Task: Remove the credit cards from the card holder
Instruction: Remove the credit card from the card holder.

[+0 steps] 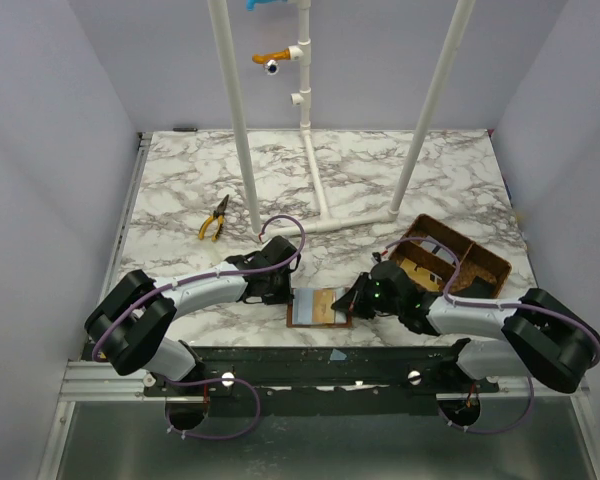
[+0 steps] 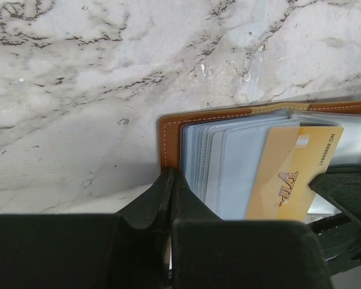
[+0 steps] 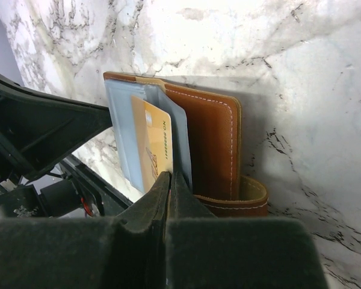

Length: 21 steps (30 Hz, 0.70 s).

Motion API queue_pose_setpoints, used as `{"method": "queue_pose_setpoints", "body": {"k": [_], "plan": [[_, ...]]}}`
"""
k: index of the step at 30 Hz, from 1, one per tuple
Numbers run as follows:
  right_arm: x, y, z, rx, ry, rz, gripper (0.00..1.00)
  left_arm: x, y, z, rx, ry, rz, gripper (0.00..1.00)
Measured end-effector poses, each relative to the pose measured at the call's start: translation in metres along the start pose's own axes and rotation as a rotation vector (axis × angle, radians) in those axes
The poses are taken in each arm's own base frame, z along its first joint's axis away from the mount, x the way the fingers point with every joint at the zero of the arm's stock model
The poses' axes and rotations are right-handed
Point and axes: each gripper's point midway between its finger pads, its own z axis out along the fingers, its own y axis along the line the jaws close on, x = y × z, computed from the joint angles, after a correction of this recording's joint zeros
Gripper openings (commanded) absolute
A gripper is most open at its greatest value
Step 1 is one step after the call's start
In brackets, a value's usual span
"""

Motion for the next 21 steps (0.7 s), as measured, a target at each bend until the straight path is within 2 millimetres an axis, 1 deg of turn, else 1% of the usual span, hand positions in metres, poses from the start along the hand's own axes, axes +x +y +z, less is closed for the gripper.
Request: {"method": "queue_pose_setpoints", "body": {"k": [21], "plan": [[-0.006, -0.006, -0.014, 0.054, -0.032, -0.04, 0.01, 0.0, 0.0, 0.0, 0.001, -0.002, 0.0, 0.0]]}}
